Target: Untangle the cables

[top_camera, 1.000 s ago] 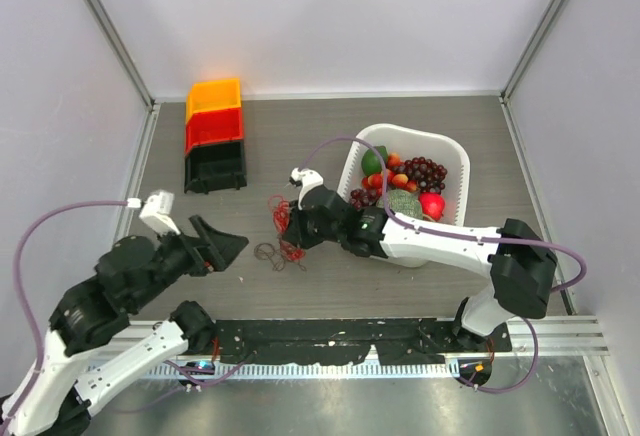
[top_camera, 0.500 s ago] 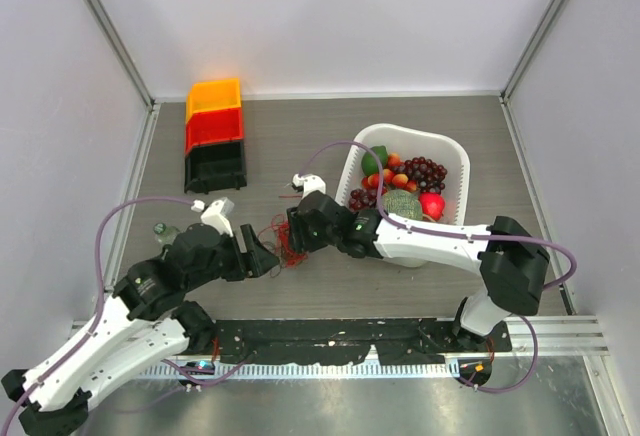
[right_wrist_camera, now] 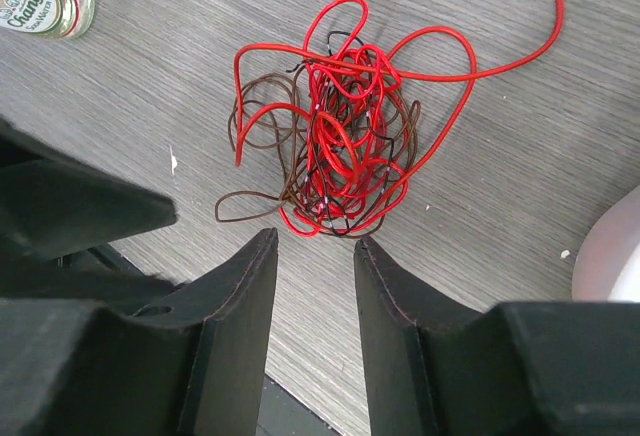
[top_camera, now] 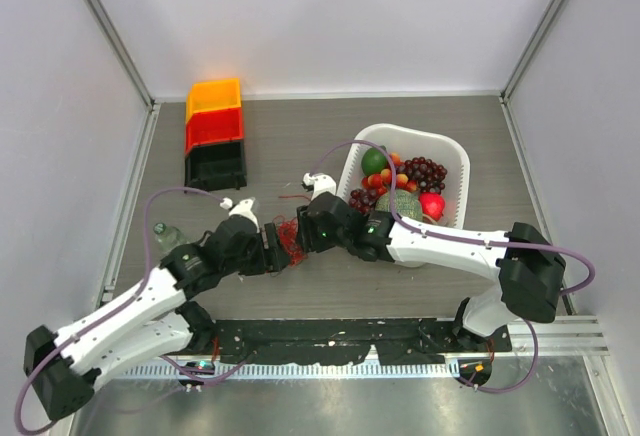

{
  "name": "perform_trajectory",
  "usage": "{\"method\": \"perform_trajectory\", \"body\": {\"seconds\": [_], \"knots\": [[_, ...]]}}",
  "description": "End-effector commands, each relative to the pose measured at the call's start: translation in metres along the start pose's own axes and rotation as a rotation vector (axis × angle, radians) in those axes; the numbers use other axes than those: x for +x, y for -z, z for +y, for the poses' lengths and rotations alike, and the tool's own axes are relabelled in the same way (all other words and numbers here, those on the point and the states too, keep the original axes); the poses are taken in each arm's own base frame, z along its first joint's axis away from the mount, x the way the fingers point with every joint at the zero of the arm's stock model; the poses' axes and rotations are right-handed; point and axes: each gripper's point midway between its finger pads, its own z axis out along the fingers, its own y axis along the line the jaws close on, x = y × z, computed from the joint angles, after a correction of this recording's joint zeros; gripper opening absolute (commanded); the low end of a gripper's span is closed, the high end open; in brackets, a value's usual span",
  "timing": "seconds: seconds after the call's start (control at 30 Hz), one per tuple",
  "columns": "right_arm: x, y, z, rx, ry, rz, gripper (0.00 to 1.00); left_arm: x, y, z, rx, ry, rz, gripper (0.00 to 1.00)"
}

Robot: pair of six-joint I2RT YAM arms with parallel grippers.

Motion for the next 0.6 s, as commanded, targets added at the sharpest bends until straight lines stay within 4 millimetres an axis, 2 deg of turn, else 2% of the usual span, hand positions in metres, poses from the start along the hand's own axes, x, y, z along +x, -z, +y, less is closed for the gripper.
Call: {"method": "perform_trajectory", "body": {"seconds": [0.0, 0.07, 0.2, 0.3, 0.4, 0.53, 0.57], "knots": [[-0.019, 0.008, 0.005, -0.024, -0.042, -0.065, 0.41, -0.015, -0.022, 0.004, -0.075, -0.065, -0.044, 0.68], [-0.012, 0.008, 0.008, -0.049, -0.054, -0.046, 0.41, -0.015, -0.033, 0.017, -0.148, -0.082, -0.041, 0.66], [-0.001, 0.006, 0.006, -0.068, -0.077, -0.034, 0.41, -0.008, -0.053, 0.022, -0.177, -0.094, 0.001, 0.59], [0.003, 0.006, 0.007, -0.080, -0.084, -0.022, 0.40, -0.003, -0.059, 0.023, -0.185, -0.100, 0.028, 0.39], [0.006, 0.003, 0.008, -0.086, -0.081, -0.012, 0.39, -0.004, -0.060, 0.026, -0.188, -0.101, 0.007, 0.25], [0.005, 0.000, 0.016, -0.119, -0.074, -0.003, 0.39, -0.010, -0.046, 0.029, -0.200, -0.138, -0.010, 0.00], [0.005, -0.002, 0.018, -0.126, -0.065, -0.002, 0.39, -0.015, -0.039, 0.025, -0.185, -0.144, -0.025, 0.00]]}}
